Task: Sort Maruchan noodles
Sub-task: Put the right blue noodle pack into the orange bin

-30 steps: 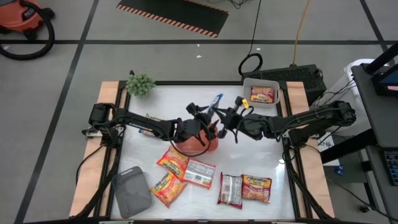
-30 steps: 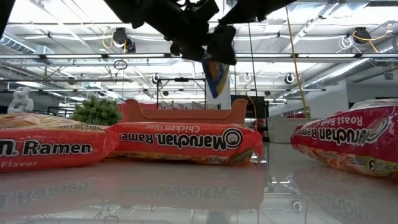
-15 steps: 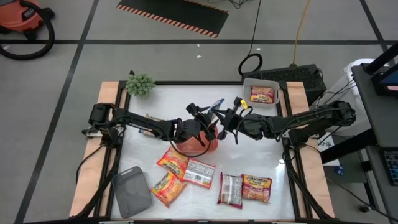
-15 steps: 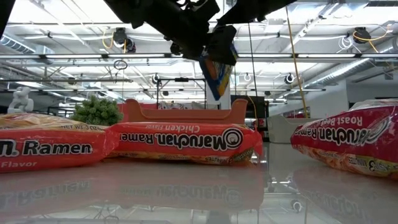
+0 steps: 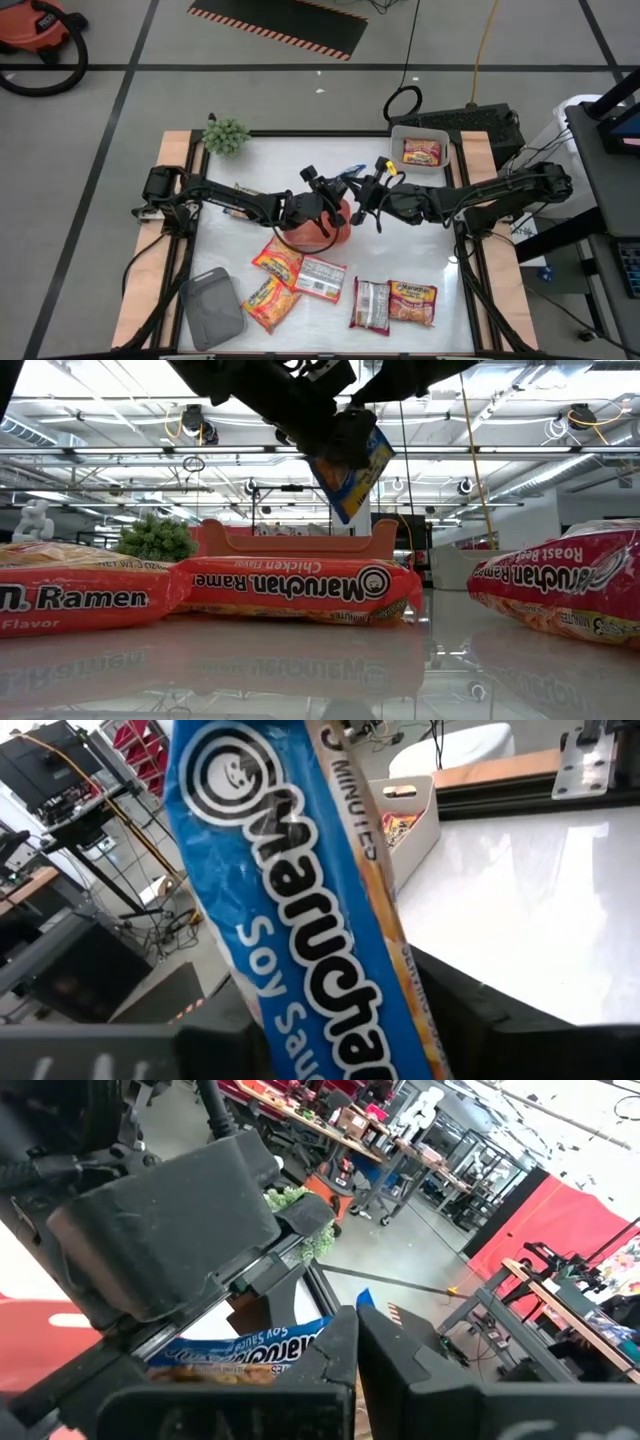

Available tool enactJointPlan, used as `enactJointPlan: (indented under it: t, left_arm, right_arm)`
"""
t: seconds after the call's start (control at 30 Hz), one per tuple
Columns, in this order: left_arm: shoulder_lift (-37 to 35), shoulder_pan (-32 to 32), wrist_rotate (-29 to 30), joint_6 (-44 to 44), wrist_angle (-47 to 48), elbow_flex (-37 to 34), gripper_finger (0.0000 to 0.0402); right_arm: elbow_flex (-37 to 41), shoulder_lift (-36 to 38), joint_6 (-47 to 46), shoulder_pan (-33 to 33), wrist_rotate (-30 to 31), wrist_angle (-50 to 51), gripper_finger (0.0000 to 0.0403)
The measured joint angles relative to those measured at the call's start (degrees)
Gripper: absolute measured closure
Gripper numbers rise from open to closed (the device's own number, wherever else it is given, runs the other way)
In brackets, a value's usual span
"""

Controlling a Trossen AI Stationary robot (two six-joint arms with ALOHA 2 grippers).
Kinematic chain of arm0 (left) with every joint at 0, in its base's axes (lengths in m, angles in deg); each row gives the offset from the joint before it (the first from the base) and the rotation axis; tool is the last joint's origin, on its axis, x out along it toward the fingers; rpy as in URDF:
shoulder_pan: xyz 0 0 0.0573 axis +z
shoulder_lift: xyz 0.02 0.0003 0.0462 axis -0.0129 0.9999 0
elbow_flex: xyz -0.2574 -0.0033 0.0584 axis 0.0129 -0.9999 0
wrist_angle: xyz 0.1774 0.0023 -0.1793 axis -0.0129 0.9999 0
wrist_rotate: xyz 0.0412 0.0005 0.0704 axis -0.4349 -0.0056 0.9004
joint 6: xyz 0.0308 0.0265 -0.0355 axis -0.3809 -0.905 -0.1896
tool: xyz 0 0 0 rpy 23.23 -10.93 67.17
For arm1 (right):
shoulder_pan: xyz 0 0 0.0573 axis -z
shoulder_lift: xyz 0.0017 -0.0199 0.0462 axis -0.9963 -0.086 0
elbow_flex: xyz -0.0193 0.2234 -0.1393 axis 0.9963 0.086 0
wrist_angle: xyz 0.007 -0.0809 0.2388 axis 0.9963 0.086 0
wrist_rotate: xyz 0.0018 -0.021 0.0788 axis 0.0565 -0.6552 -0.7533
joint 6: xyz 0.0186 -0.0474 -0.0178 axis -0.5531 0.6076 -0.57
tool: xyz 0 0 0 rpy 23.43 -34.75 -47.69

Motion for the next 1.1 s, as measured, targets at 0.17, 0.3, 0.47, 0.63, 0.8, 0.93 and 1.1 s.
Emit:
enactJointPlan:
  t: [0.17, 0.3, 0.47, 0.63, 0.8, 0.93, 1.1]
  left_arm:
    - [-1.2, 0.0, -0.7, -0.5, 2.6, 0.0, 0.0258]
    - [-2.6, 0.0, -1.0, -1.2, 5.0, 0.0, 0.0260]
    - [-5.4, 0.0, -3.7, -1.9, 11.2, 0.0, 0.0261]
    - [-8.6, -0.1, -8.9, -2.1, 19.9, -0.1, 0.0262]
    - [-11.8, 0.0, -14.2, -0.5, 28.3, -0.1, 0.0262]
    - [-14.5, 0.0, -18.3, 2.3, 33.3, 0.0, 0.0263]
    - [-16.4, 0.4, -28.0, 4.0, 37.5, 0.0, 0.0263]
  right_arm:
    - [0.0, 0.0, 0.0, 0.0, 0.0, 0.0, 0.0403]
    - [0.0, 0.3, 0.0, 0.0, 0.2, -0.2, 0.0401]
    - [0.0, 1.9, -0.1, -0.3, 1.5, 0.9, 0.0377]
    - [0.0, 4.5, -1.9, -0.5, 1.6, 2.9, 0.0343]
    - [-0.2, 7.5, -3.4, -0.5, 1.8, 6.1, 0.0320]
    - [0.0, 9.0, -3.7, -0.5, 2.2, 8.1, 0.0314]
    - [0.0, 9.8, -3.4, -0.8, 3.1, 8.8, 0.0314]
